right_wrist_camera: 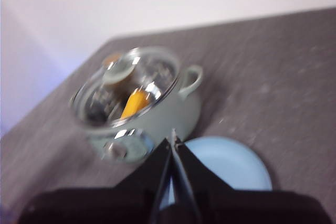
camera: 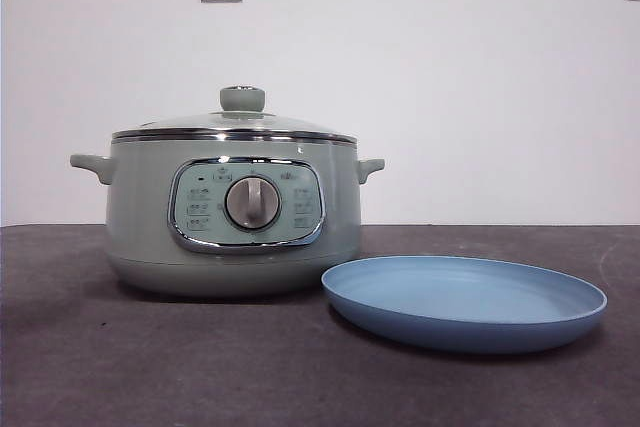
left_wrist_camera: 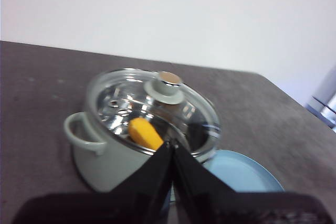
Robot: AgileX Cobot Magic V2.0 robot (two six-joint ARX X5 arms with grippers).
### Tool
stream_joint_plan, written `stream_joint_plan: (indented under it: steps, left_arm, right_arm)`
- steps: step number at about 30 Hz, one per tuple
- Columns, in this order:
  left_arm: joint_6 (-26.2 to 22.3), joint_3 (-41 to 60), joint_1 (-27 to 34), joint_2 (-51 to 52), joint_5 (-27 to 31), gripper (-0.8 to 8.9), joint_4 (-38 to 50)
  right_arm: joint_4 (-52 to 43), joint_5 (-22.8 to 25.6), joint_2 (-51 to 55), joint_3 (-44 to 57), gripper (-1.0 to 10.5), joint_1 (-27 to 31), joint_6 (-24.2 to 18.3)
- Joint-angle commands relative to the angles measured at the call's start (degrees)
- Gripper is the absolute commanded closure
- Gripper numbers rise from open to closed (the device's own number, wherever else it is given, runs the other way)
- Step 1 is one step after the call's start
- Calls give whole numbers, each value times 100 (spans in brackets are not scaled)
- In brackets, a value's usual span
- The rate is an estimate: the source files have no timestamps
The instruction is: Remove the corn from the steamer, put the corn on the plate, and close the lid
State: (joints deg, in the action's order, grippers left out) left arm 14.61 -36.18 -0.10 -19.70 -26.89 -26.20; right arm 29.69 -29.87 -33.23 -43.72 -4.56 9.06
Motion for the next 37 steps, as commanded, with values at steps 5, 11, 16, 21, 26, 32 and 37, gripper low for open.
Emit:
stream_joint_plan:
  steps: [5,11,16,21,26,32,37]
  left_arm:
    - [-715,-1016,11,-929,-660,820,-876]
    - [-1198,-1672,9,-1541,-962,820,-1657]
    - [-1193,-1792,9,-1655,-962,820,-1727]
    - [-1189,-1792,9,-1655,-1012,740,-1733]
    - [-1189,-1792,9,-1655,-1189,301,-1731]
    - [-1189,-1792,9,-1655,-1252,304,-1696]
    - [-1189,-1792,9,-1663,-1248,304,-1368]
  right_arm:
    - [1585,-323,-1320,-1379,958,-133,-1464]
    - [2406,-323,-1950,-2004,958,-409,-1965]
    - [2417,-319,-2048,-2026,951,-688,-1963]
    - [2415,-304,-2050,-2026,819,-728,-1930]
    - [2415,-299,-2050,-2026,366,-728,-1788]
    - [2415,-302,-2050,-2026,343,-728,-1788]
    - [2415,-302,-2050,-2026,344,-728,-1786]
